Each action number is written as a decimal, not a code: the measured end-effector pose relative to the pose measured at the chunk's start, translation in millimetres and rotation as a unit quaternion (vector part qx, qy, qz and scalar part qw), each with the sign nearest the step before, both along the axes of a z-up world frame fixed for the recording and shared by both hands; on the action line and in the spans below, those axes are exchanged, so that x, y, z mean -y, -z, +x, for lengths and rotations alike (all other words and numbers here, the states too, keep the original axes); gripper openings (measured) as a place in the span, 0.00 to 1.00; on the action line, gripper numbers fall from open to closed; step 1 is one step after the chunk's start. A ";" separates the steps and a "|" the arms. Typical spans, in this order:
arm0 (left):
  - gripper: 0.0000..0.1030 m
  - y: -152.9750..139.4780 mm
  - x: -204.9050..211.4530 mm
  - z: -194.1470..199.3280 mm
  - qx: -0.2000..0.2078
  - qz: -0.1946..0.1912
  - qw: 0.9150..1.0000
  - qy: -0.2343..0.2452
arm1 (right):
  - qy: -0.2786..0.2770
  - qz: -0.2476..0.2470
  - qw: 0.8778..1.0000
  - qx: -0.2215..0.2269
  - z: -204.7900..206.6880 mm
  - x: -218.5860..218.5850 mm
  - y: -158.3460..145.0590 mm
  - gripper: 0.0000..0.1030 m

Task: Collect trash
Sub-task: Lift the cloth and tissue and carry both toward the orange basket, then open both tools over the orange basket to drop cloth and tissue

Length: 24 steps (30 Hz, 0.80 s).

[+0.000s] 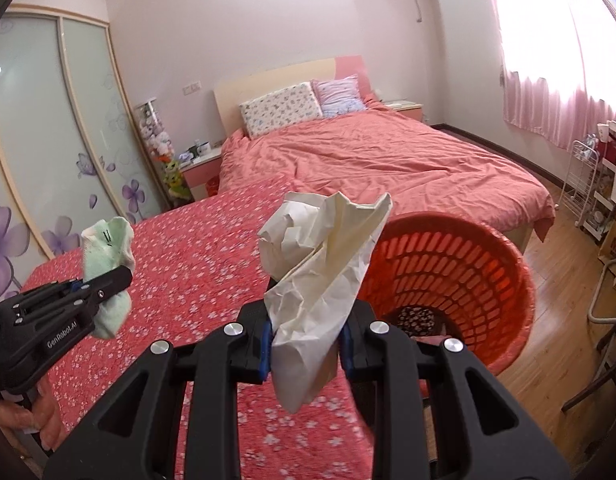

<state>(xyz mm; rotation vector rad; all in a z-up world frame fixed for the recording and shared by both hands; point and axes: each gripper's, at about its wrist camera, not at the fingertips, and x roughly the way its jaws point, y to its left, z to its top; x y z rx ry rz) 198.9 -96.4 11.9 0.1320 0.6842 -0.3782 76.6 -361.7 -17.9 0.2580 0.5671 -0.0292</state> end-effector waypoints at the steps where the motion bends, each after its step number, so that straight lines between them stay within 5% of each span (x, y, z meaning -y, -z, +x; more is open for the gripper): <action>1: 0.11 0.3 7.1 -0.6 0.001 0.000 1.000 0.006 | 0.005 0.001 1.000 0.002 -0.8 4.6 -0.7 0.25; 24: 0.17 34.9 185.1 25.6 -0.040 -0.023 0.990 0.137 | 0.090 0.069 0.993 -0.011 30.7 119.2 26.5 0.27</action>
